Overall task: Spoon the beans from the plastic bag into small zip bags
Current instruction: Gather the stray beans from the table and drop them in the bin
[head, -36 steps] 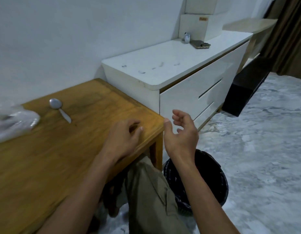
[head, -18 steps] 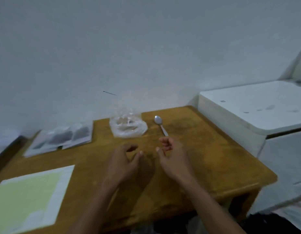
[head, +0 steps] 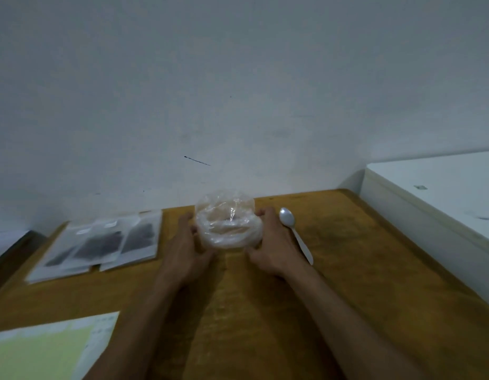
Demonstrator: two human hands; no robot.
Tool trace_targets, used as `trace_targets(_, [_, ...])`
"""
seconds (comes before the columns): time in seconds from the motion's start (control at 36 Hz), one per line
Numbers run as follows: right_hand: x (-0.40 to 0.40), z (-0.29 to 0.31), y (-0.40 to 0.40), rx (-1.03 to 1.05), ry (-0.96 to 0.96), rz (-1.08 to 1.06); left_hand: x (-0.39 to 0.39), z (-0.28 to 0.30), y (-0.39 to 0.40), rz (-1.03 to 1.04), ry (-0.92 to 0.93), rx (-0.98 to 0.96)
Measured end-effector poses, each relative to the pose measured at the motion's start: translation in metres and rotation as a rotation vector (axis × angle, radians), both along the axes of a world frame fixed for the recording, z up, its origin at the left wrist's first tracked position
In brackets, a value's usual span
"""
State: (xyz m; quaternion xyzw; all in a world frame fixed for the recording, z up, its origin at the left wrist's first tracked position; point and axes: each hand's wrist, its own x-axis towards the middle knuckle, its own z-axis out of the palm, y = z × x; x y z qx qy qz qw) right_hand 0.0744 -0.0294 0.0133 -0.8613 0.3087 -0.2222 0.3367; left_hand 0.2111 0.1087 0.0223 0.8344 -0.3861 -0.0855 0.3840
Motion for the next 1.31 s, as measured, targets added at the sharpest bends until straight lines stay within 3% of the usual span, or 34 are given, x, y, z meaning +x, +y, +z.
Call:
trace_targets(0.31, [-0.023, 0.023, 0.003, 0.105, -0.154, -0.123, -0.018, 0.012, -0.001, 0.109, 0.133, -0.201])
trace_targets(0.53, [-0.113, 0.041, 0.025, 0.023, -0.205, -0.206, -0.081, 0.034, 0.000, -0.039, 0.110, -0.249])
trace_targets(0.69, [-0.223, 0.047, 0.041, -0.102, -0.286, -0.426, -0.173, 0.046, -0.012, -0.259, 0.154, -0.293])
trace_targets(0.92, [-0.399, 0.040, 0.070, -0.248, -0.324, -0.917, -0.330, 0.045, -0.048, -0.664, 0.120, -0.153])
trace_targets(1.08, [-0.489, -0.004, 0.096, -0.083, -0.299, -1.196, -0.442, -0.012, -0.071, -0.859, 0.050, 0.014])
trace_targets(1.31, [-0.533, -0.105, 0.101, 0.184, -0.237, -1.282, -0.504, -0.114, -0.084, -0.921, -0.022, 0.321])
